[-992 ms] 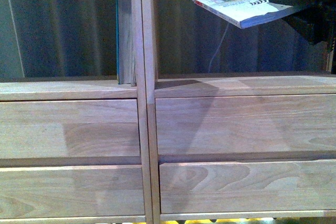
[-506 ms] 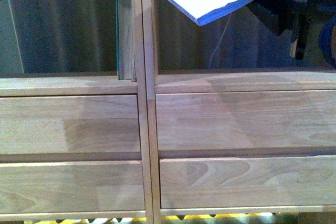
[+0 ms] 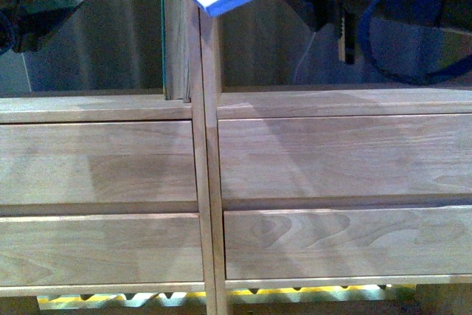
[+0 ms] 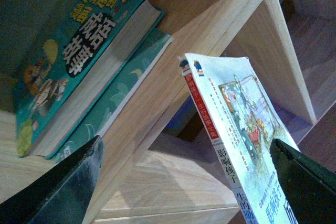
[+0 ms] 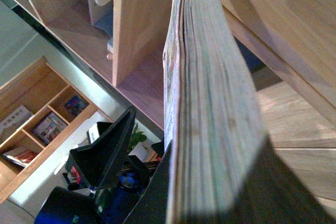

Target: Organize books on shelf

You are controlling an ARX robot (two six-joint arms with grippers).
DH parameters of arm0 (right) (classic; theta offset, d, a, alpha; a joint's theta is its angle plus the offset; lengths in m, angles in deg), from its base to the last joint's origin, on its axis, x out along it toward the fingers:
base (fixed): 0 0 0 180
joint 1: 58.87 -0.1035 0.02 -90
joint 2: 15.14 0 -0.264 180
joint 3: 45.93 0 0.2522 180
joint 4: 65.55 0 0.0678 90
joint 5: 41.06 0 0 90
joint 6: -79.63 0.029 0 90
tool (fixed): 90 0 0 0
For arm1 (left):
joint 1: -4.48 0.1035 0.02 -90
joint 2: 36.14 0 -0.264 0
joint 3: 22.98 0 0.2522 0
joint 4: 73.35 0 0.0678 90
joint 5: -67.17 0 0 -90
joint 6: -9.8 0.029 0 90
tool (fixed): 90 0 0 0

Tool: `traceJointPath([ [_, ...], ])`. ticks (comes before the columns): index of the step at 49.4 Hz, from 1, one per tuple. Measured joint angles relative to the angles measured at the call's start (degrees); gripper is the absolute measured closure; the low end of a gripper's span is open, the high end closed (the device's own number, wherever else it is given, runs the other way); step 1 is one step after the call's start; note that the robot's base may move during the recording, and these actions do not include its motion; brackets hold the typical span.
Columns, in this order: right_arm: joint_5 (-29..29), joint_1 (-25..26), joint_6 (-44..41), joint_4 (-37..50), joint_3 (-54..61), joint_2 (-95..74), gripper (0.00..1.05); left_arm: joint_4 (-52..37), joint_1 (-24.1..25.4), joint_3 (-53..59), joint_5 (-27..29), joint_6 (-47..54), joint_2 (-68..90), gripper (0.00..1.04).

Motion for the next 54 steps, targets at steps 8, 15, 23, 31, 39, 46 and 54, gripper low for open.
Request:
traceJointPath([
  [8,0.57,-2.23,0.74,0.00,-2.16,-1.88,0.98,-1.42,-1.25,-1.79,0.31,-5.33,2.91,0.07],
  [15,0.85,-4.22,2.27,0.85,-2.49,-3.58,0.98,-3.17,-2.78,-2.47,1.70,-8.68,4.76,0.07],
  [23,0.46,-6.51,3.15,3.34,-1.81,-3.93,0.98,-3.82,-4.48,-3.41,3.37,-9.92,5.14,0.07],
  [31,0.79,-7.06,3.78,4.24,-1.49,-3.80,0.98,-4.33,-4.90,-3.87,4.07,-9.90,5.14,0.25],
  [39,0.85,-7.43,5.53,4.83,-1.09,-3.80,0.98,-4.83,-4.85,-3.89,4.68,-10.84,5.11,0.46],
  [46,-0.94,-8.33,5.29,4.52,-1.09,-3.80,0.81,-6.10,-4.85,-3.98,4.22,-12.52,5.09,0.63],
  [54,-1.33,-9.57,6.45,4.50,-1.03,-3.82,0.58,-8.63,-4.57,-4.00,4.35,-15.91,4.48,0.85],
])
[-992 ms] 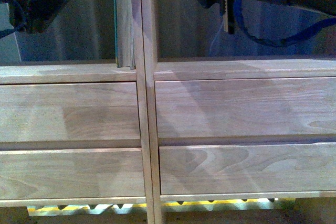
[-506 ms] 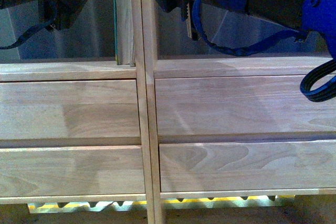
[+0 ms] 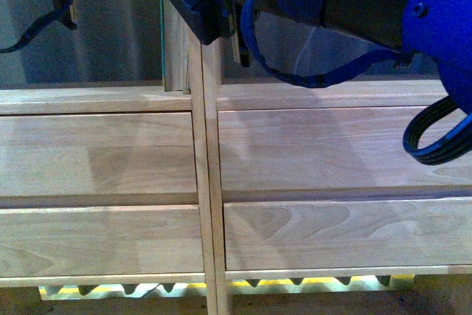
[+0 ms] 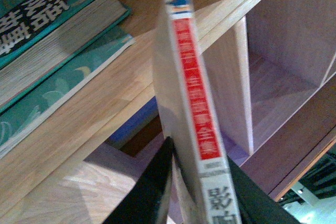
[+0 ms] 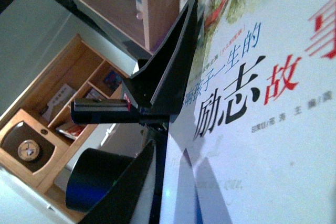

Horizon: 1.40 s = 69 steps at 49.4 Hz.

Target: Organize books on shelf

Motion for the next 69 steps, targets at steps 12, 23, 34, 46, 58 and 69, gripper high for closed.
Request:
traceJointPath([
  [12,-1.73,0.87,0.22,0.11,1.60,0.83,0.13,-2.58,2.58,2.75,0.81,-1.68,-5.22,0.89],
  [23,-9.64,15.96,-8.79,-3.78,8.48,6.21,0.07,3.91,8.02,13.40,5.66,11.21,-18.16,0.89],
  [34,-15.65,34.82,-14.67,-7.82,9.07,9.03,0.07,3.85,10.80,10.67,16.48,38.86,-13.07,0.89],
  [46,-22.99,48.98,-20.65,-5.66,11.58,12.87,0.07,3.28,12.11,-3.10,21.29,56.46,-0.07,0.89],
  [58,-28.41,56.19,-21.31,1.31,17.70,15.72,0.07,-0.20,9.01,-16.02,20.68,67.06,10.51,0.89],
  [69,-31.67,60.02,-20.44,8.92,26.14,15.69,0.07,-5.75,5.33,-28.48,16.52,80.46,23.26,0.89],
])
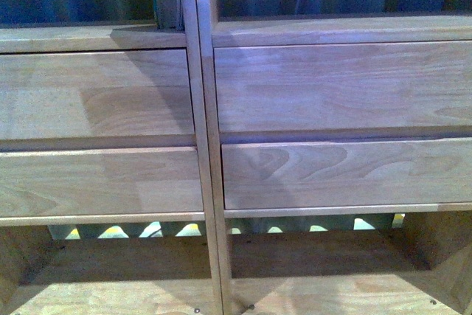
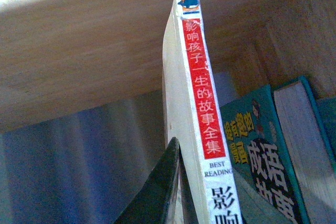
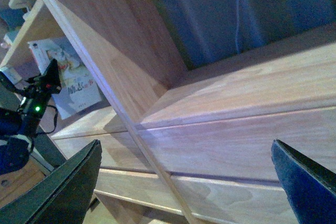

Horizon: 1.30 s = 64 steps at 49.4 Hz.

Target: Organize books on shelf

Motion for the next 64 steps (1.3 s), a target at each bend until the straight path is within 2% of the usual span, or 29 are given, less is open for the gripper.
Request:
traceJointPath([
  [11,-0.92,1.92,-0.42,0.87,3.32,-1.14,0.07,-2.03,1.44,-7.87,-1.77,2.36,8.09,0.89],
  [21,-0.11,3.10,0.00,2.05,4.61,-2.08,0.07,0.02,2.43,-14.51,-5.73,1.25,12.22,0.89],
  [28,0.70,3.04,0.66,2.08,5.55,-2.08,0.07,1.70,2.36,-19.43,-6.40,-1.01,14.60,0.89],
  [42,1.66,1.40,0.28,-0.83,7.23,-0.09,0.07,4.39,2.56,-27.96,-6.80,-6.21,20.55,0.89],
  [56,2.03,-0.74,-1.16,-3.50,9.07,4.02,0.07,5.18,2.23,-33.11,-7.82,-7.37,26.10,0.89],
  [64,2.89,-2.97,-2.54,-5.33,9.62,5.40,0.07,7.52,1.95,-39.85,-8.35,-7.26,30.38,0.89],
])
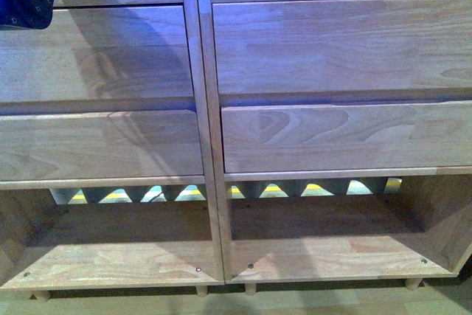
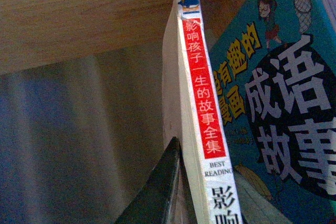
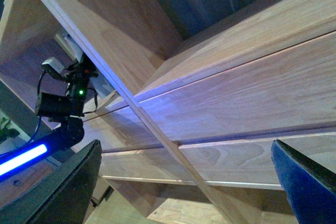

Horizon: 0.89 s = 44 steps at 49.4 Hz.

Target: Organize books on shelf

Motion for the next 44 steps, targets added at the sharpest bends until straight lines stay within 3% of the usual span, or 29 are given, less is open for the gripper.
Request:
traceJointPath([
  [4,0.90,-1.18,-0.74,-0.57,0.00,0.02,0.07,1.64,-0.20,-1.31,0.00,0.15,0.79,0.89],
  [14,2.27,-4.24,-0.92,-0.13,0.24,-0.22,0.07,3.08,-0.90,7.87,-0.11,-1.86,-1.31,0.48],
  [28,1.44,-4.59,0.98,3.21,2.23,0.24,0.07,-6.38,-0.81,26.97,2.45,-8.26,-11.45,0.06],
  [38,0.28,-4.22,7.69,9.22,4.13,3.54,0.07,-10.14,-0.83,58.27,8.04,-14.49,-32.20,0.07],
  [41,0.59,-4.20,8.52,9.29,4.83,5.46,0.07,-7.56,-1.11,68.19,10.40,-15.21,-39.67,0.07],
  [44,2.91,-4.33,5.60,4.13,5.49,8.59,0.07,-1.49,-1.27,76.85,13.49,-17.20,-47.45,0.07],
])
